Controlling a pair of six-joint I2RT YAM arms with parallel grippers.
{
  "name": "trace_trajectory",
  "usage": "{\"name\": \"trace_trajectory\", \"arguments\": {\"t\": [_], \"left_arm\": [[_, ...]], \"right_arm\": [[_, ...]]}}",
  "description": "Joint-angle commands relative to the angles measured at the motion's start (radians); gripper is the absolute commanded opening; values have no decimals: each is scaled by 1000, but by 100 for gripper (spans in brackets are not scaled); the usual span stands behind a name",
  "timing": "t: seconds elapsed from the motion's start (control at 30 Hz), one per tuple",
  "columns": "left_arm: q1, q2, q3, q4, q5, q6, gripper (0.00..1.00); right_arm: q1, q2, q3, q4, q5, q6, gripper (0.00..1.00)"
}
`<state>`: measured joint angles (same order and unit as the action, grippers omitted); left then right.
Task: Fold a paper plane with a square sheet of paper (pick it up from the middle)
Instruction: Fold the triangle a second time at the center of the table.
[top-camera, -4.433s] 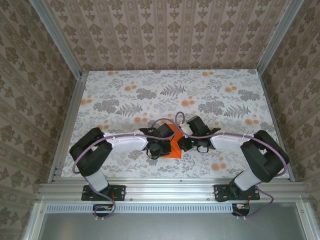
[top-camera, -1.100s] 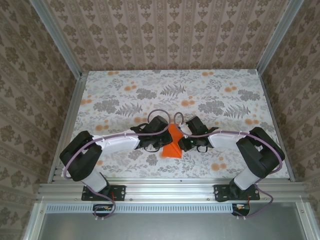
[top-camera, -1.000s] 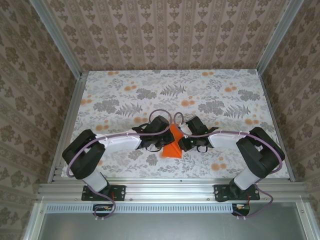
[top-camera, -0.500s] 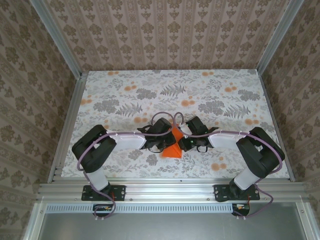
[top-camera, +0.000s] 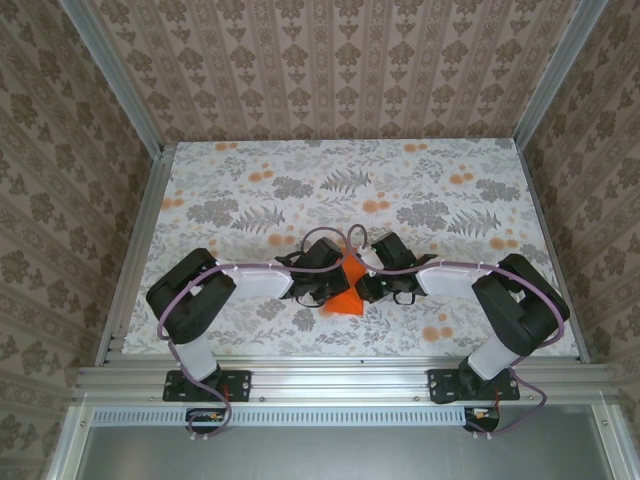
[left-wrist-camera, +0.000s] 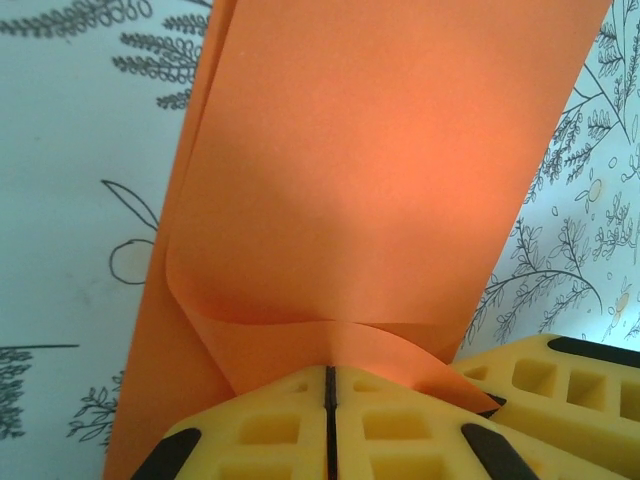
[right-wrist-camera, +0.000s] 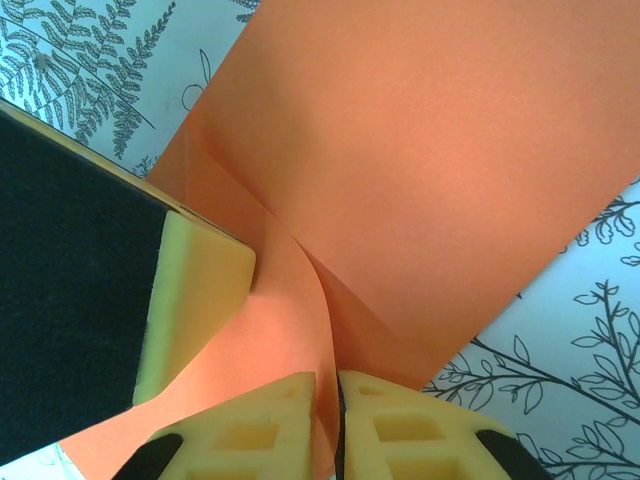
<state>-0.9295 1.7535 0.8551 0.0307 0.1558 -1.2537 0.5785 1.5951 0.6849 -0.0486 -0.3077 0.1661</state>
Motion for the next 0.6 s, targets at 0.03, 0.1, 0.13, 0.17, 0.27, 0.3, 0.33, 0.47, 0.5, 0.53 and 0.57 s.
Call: {"name": "trace_trajectory", "arguments": {"t": [0.03, 0.1, 0.13, 0.17, 0.27, 0.3, 0.33, 0.47, 0.5, 0.53, 0.57], "left_arm": [[-6, 35, -28, -48, -22, -26, 9], [-8, 35, -33, -52, -24, -27, 9], [-9, 34, -35, -51, -25, -27, 9], [-10, 32, -38, -52, -29, -27, 9], [-11, 28, -41, -55, -32, -27, 9], [-12, 27, -41, -55, -32, -26, 9], [-11, 27, -41, -55, -32, -26, 9], [-12, 26, -40, -52, -30, -21, 9], [-12, 25, -39, -51, -29, -21, 9], [-13, 24, -38, -51, -29, -21, 9], [-13, 23, -38, -52, -29, -20, 9]], "right_arm": [[-6, -1, 15, -29, -14, 33, 24], [-9, -49, 24, -69, 8, 45, 29], [-15, -81, 22, -85, 18, 56, 32], [-21, -117, 19, -101, 25, 75, 36], [-32, -198, 4, -129, -15, 133, 38], [-32, -240, -1, -134, -45, 145, 38], [-32, -255, -6, -139, -82, 168, 36], [-30, -240, -20, -107, -296, 289, 22], [-29, -229, -23, -96, -322, 314, 19], [-29, -215, -26, -84, -344, 337, 17], [-29, -212, -27, -79, -358, 350, 15]]}}
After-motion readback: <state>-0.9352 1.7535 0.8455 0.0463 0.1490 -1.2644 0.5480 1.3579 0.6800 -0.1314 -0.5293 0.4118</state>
